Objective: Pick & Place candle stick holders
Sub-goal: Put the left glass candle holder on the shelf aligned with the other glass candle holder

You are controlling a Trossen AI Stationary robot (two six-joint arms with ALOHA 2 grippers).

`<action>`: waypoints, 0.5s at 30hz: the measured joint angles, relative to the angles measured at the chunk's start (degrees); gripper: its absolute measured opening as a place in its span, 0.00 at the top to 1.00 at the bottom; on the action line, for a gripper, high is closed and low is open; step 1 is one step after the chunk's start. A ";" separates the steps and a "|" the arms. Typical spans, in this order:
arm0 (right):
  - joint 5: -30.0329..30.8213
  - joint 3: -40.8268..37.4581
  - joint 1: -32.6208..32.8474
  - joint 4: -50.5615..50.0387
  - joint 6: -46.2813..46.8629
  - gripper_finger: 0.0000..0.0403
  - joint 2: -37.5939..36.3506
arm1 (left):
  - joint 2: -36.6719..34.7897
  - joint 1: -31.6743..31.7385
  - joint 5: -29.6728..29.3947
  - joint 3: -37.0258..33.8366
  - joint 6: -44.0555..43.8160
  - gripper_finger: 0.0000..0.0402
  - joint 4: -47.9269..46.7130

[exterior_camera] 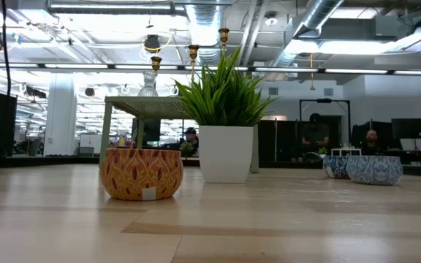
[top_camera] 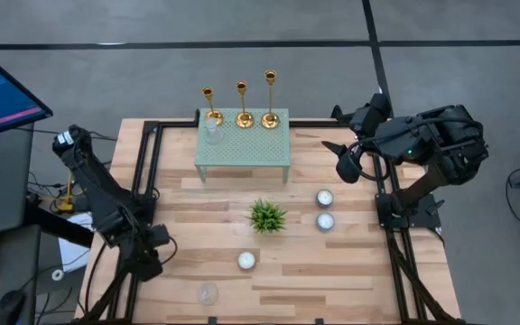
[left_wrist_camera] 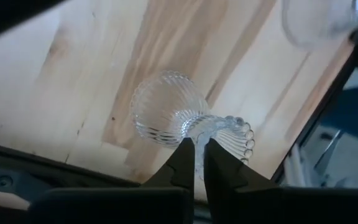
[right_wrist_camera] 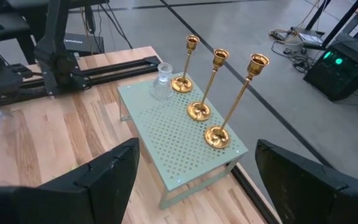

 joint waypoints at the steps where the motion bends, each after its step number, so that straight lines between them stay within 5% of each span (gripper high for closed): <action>1: 0.00 0.00 0.00 -0.03 -0.04 0.23 -0.01 | 0.00 0.87 0.03 -0.01 -0.36 0.97 0.28; 15: 0.02 0.00 0.00 -2.05 -0.03 0.23 0.00 | -6.54 11.44 -4.99 -0.20 -8.72 0.97 1.40</action>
